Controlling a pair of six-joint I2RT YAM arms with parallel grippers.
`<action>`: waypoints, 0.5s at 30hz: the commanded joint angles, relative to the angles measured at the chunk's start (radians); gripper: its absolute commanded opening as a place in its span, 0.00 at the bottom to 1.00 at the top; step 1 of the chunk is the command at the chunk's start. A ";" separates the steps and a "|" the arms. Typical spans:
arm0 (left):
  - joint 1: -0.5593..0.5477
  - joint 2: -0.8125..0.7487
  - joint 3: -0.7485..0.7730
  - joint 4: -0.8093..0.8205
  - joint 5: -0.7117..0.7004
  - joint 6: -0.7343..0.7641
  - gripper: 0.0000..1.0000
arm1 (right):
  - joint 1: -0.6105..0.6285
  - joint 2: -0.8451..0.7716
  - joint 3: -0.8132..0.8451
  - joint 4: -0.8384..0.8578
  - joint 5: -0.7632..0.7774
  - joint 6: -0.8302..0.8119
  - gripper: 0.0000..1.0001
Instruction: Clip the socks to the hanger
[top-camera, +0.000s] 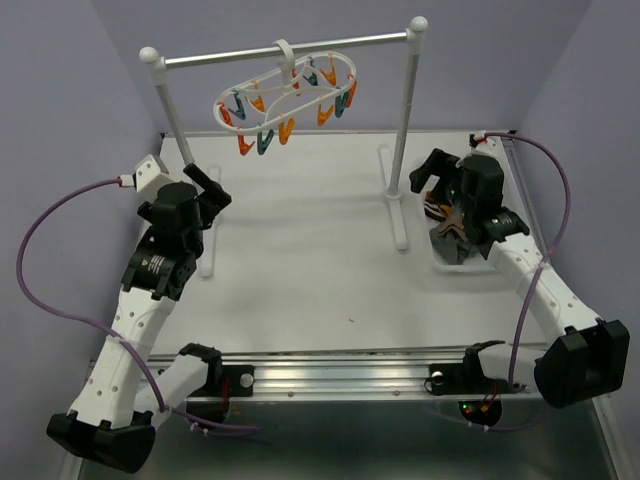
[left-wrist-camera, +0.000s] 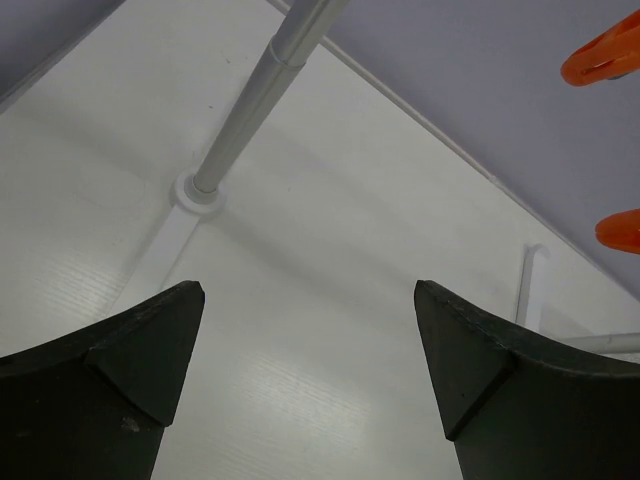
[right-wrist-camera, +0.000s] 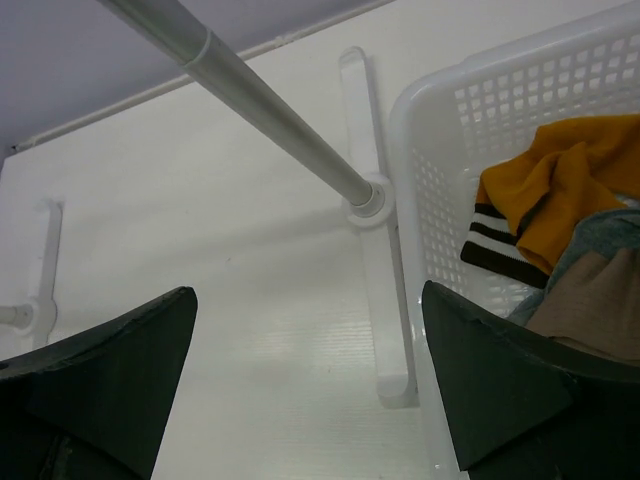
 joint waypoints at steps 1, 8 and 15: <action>0.006 0.006 0.026 0.051 0.013 0.022 0.99 | -0.003 0.005 0.044 0.087 -0.089 -0.037 1.00; 0.006 0.044 0.054 0.108 0.067 0.055 0.99 | 0.127 0.071 0.155 0.253 -0.348 -0.116 1.00; 0.005 0.088 0.120 0.163 0.096 0.078 0.99 | 0.296 0.251 0.398 0.231 -0.144 -0.250 1.00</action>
